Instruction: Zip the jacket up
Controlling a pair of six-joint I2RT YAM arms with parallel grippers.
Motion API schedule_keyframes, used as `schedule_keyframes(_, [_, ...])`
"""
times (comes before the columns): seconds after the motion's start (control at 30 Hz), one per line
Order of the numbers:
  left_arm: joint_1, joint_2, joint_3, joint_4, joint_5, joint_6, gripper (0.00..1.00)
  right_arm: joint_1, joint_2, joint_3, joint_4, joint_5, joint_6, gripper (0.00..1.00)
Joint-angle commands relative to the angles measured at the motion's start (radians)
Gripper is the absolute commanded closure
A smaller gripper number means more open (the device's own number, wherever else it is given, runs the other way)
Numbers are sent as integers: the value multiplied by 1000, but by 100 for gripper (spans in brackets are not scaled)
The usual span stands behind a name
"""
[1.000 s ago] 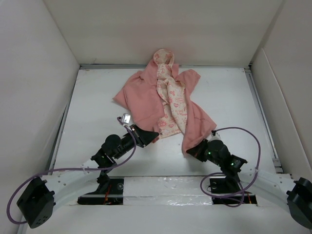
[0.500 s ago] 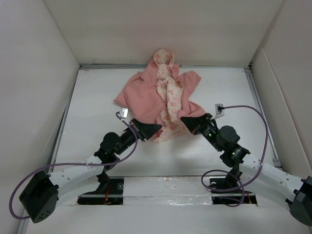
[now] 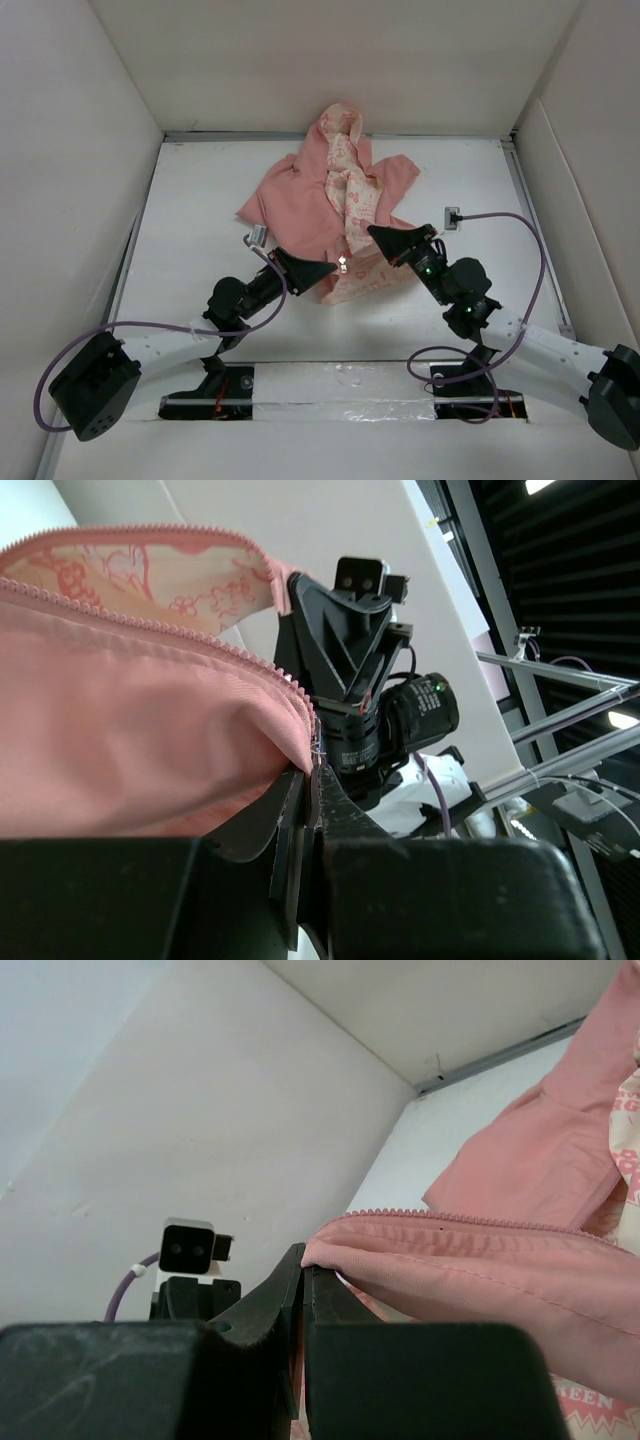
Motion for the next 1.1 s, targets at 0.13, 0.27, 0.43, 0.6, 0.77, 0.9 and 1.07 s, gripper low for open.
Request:
schedule_keyframes(0.13, [3,36,12,241,66,-16,100,26,54,72,142,-7,-35,100])
schedule_keyframes(0.27, [3,65,12,294,71,-11,100,48,51,79,147,-1,-43,100])
schedule_keyframes(0.43, [3,123,12,417,80,-14,100,57,68,79,185,-44,-3,100])
schedule_keyframes(0.6, [3,158,22,509,100,-4,100,57,97,92,196,-61,5,100])
schedule_keyframes(0.77, [3,116,83,465,124,79,100,57,110,131,201,-75,-14,100])
schedule_keyframes(0.9, [3,34,117,371,115,171,100,57,105,173,198,-70,-31,100])
schedule_keyframes(1.07, [3,-43,122,356,87,242,100,57,102,225,161,-94,-31,100])
